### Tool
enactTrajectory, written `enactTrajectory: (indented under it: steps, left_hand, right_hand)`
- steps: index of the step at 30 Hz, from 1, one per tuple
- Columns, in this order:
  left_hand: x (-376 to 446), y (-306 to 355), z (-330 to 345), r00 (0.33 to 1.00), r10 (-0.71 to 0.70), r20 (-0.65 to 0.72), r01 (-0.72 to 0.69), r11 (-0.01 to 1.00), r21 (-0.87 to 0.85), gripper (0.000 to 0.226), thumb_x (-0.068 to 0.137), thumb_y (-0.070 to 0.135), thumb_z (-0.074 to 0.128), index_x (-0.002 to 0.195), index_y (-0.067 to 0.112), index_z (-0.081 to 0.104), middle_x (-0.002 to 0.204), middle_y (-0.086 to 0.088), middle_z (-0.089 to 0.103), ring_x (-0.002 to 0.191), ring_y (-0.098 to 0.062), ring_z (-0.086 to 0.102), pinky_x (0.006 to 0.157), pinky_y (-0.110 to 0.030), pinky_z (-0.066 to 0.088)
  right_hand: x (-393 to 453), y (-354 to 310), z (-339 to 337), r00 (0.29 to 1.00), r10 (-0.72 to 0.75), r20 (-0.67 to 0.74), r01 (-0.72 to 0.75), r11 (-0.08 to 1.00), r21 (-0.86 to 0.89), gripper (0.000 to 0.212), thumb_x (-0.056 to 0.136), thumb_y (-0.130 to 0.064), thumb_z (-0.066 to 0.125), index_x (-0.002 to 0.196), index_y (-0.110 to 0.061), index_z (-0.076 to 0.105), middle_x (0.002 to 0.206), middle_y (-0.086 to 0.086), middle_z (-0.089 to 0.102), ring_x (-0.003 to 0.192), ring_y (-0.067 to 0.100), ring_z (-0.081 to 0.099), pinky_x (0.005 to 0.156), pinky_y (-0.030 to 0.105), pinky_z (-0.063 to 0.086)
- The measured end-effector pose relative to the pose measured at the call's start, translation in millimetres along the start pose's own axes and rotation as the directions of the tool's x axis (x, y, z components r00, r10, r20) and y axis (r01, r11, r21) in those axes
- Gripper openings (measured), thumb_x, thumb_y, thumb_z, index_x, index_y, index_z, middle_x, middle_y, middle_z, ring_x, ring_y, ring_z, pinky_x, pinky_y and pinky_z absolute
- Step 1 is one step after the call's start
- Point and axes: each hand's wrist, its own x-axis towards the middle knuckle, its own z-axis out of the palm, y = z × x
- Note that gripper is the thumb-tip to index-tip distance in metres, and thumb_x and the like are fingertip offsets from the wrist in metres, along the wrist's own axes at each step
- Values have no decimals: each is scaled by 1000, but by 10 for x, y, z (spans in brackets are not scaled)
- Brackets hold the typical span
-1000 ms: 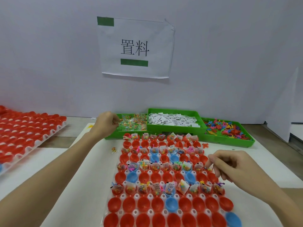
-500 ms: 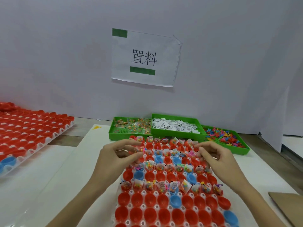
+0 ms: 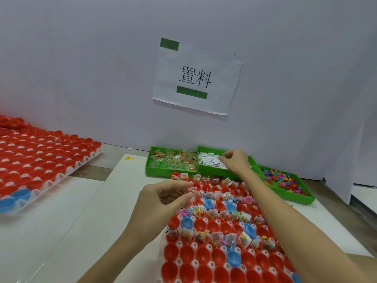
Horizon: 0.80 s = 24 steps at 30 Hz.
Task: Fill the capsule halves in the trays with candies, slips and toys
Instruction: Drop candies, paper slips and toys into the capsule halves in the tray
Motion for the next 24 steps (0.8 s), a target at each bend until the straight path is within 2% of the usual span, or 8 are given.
enactTrajectory:
  steps: [3,8,12,19,21,24]
  left_hand:
    - [-2,7,-10,1000,-2,-2,2,1000,3,24,83,18,83,104,28,81,86,4,80,79,-13,77,74,-17,59]
    - [0,-24,-13,1000,-7,9,7,999,37,23,85,17,81,105,27,81,82,4,79,79,-15,77,75,-18,59]
    - [6,-38,-9,1000,-11,5,11,998,62,23,85,16,81,104,29,81,80,4,79,75,-13,77,72,-16,58]
    - [-10,-24,23,998,-62,-19,62,997,46,21,91,16,76,101,34,81,82,6,80,78,-12,77,72,-13,57]
    - [-20,-12,27,998,-65,-22,66,997,41,23,90,16,77,100,37,81,87,8,80,82,-11,77,74,-13,57]
    - [-28,10,28,997,-74,-19,74,997,-1,24,85,18,81,102,36,82,92,7,80,87,-10,77,77,-14,57]
  right_hand:
    - [110,-1,106,998,49,49,-47,998,-39,42,92,-25,75,123,2,68,125,15,69,115,27,64,93,33,49]
    - [153,35,190,998,57,40,-56,998,-24,25,89,-7,73,113,-2,74,117,14,73,92,18,63,78,27,48]
    - [133,86,121,1000,25,-12,-25,999,-24,19,90,-9,72,108,-3,76,111,12,74,86,14,60,72,23,45]
    - [36,257,-136,997,-46,-69,39,994,-99,17,97,-13,67,109,-4,76,112,11,74,92,15,61,84,26,47]
    - [-61,274,-240,993,-46,-105,43,998,-40,15,95,-15,70,105,-6,77,105,9,75,92,16,65,83,26,50]
    - [-352,219,-380,994,-35,-101,50,986,158,12,89,-21,78,96,-12,78,90,1,76,82,12,70,80,27,56]
